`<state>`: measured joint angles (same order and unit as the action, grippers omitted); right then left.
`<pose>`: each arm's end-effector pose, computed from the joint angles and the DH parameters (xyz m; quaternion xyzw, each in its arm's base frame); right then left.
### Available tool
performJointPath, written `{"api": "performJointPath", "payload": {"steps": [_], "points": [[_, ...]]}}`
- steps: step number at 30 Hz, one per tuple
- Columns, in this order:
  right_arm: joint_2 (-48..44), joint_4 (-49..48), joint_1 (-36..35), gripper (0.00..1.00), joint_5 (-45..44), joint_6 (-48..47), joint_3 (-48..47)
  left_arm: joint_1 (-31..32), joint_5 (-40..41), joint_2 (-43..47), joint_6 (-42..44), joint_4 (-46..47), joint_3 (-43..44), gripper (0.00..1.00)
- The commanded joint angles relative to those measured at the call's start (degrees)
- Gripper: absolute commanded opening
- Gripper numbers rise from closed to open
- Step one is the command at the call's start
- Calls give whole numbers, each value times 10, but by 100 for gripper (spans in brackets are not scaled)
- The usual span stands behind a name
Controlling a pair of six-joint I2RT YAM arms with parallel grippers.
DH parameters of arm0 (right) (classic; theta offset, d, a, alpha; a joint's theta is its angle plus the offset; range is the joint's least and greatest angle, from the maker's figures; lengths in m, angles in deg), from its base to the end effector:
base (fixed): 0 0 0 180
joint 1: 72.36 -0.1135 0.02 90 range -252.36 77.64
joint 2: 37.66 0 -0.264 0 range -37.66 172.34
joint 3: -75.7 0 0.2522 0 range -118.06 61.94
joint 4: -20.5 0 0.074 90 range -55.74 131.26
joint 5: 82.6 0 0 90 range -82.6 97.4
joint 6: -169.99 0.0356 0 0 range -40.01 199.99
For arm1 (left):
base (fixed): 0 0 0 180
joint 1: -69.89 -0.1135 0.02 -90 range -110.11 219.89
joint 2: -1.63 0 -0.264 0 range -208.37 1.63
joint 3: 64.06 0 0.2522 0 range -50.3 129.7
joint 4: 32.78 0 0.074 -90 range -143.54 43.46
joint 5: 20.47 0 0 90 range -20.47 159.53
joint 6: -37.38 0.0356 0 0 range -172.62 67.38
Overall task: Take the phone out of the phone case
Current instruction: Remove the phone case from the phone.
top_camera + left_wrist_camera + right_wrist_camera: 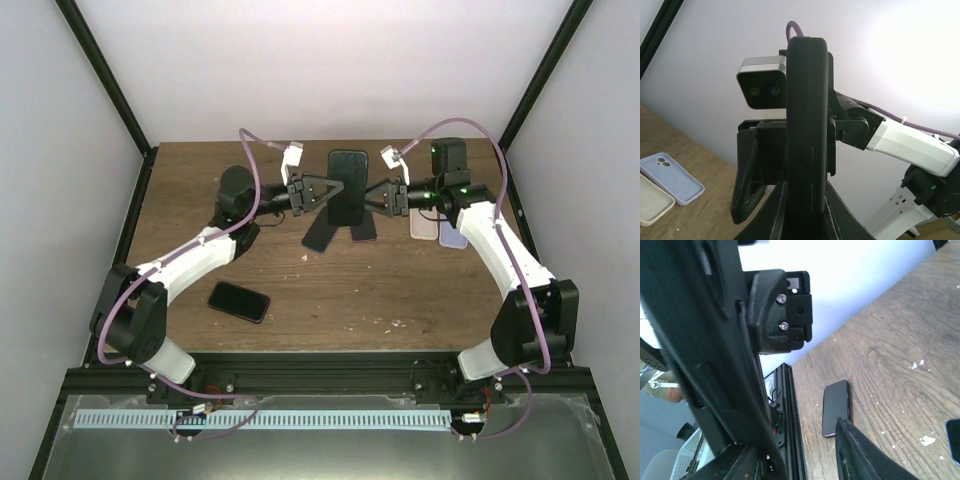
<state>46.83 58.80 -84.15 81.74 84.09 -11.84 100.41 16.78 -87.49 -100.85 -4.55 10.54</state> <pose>0.3011 0.0979 0.3414 -0.3246 0.6874 0.5820 0.2887 0.2896 -0.2036 0.3369 0.2600 0.6005 -0.6591 0.3706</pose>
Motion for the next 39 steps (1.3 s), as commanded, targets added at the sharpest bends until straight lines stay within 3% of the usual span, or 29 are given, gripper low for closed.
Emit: {"api": "performJointPath", "payload": {"steps": [1,7,10,15,19,21,30,35,39], "points": [[-12,-199,1,34,41,72,-79,78,-190,-49,-49,-66,-53,0],[-20,-213,1,4,81,88,-28,77,-160,-75,-80,-18,-50,0],[-34,-205,1,1,73,83,18,76,-128,-88,-83,-10,-38,5],[-48,-127,5,1,-2,16,87,62,-37,-91,-60,-33,-34,44],[-66,-117,17,1,-78,4,148,54,90,-46,53,-174,-40,70],[-71,-113,19,1,-113,2,174,55,149,-24,103,-240,-46,73],[-63,-136,23,1,-185,20,250,73,297,32,194,-360,-76,77],[-48,-83,23,1,-260,44,226,135,471,41,273,-468,-31,77],[-16,3,24,1,-310,66,197,203,571,22,307,-499,4,77]]}}
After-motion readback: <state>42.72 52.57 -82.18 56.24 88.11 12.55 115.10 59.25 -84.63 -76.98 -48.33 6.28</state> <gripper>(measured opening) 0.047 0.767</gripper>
